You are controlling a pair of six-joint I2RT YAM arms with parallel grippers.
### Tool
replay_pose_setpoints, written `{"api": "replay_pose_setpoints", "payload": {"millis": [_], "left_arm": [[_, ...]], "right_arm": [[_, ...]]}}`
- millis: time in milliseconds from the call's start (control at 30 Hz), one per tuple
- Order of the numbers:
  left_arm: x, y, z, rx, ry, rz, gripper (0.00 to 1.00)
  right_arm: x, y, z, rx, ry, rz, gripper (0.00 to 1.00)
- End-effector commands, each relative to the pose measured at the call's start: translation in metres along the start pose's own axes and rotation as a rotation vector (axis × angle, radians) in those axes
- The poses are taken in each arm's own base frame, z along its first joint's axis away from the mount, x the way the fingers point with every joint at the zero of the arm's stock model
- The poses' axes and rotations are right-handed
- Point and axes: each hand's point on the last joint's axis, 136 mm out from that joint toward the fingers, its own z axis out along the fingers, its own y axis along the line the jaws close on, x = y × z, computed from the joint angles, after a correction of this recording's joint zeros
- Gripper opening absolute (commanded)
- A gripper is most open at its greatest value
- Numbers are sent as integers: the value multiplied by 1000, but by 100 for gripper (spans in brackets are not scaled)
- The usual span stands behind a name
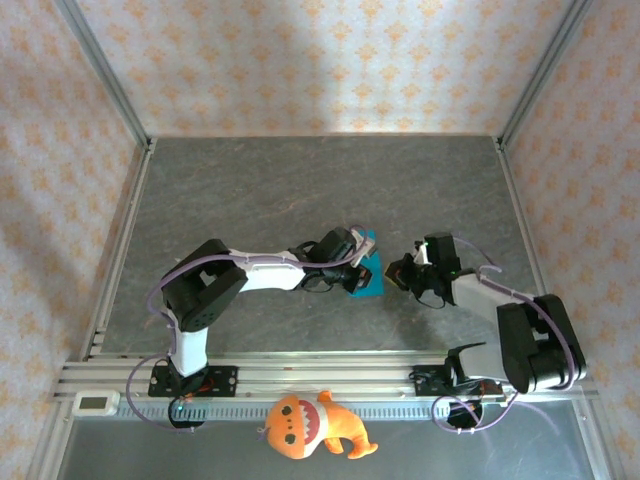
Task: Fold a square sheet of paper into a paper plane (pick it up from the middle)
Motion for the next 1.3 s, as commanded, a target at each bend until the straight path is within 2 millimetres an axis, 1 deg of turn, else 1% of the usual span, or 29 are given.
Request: {"api": "replay_pose_setpoints", "payload": {"millis": [0,133,300,467,567,633,800,1100,1133,1267], "left_arm": [[-9,-1,1,37,-40,-85,4],[-10,1,1,33,-47,-109,4],[-8,2,1,34,-43,-118,4],[-7,9,1,10,-41,-128,6],[-6,14,-1,5,-40,-140,7],[-6,17,-1,1,-40,-144,9],[-7,24,-3,-11,-40,-145,12],[-12,27,-6,-14,-30,-120,13],[-4,34,0,-29,-6,-125,13],[-1,45,1,-69,3,-116,13]], "right_arm": [[8,6,7,-27,41,-12,0],[10,10,13,-35,49,-13,0],[11,8,20,-25,65,-11,0],[13,-20,25,94,59,0,0],[14,-34,25,147,55,2,0],[15,-38,26,162,58,4,0],[16,-40,27,167,63,0,0],[16,-39,27,169,67,-11,0],[16,-39,26,170,68,-12,0],[16,-39,26,172,66,-11,0]]}}
